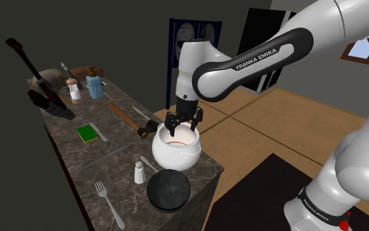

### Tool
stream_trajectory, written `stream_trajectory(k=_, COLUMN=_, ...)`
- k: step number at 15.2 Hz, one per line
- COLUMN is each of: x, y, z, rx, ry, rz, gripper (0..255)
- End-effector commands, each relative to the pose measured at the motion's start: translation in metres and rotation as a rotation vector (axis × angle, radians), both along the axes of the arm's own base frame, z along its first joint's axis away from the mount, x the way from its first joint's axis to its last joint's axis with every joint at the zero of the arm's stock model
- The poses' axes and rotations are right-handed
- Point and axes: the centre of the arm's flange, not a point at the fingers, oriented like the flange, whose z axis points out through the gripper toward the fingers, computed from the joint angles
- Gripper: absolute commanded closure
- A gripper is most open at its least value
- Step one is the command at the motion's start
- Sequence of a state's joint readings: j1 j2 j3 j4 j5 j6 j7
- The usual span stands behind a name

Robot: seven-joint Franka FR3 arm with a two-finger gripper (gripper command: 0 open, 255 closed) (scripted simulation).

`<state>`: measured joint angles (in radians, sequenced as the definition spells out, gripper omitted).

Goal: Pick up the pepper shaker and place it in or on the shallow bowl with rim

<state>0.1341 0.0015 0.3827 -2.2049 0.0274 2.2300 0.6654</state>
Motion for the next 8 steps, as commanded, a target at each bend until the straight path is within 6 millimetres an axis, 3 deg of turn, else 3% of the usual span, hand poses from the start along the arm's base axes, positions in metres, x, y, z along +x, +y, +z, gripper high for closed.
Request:
stream_trajectory(k=1, x=0.011, y=0.020, z=-0.016, rx=-0.001, ry=0.000, rz=0.000, gripper=0)
stream_trajectory(k=8, x=0.048, y=0.085, z=-0.071, rx=-0.008, ry=0.000, rz=0.005, gripper=0)
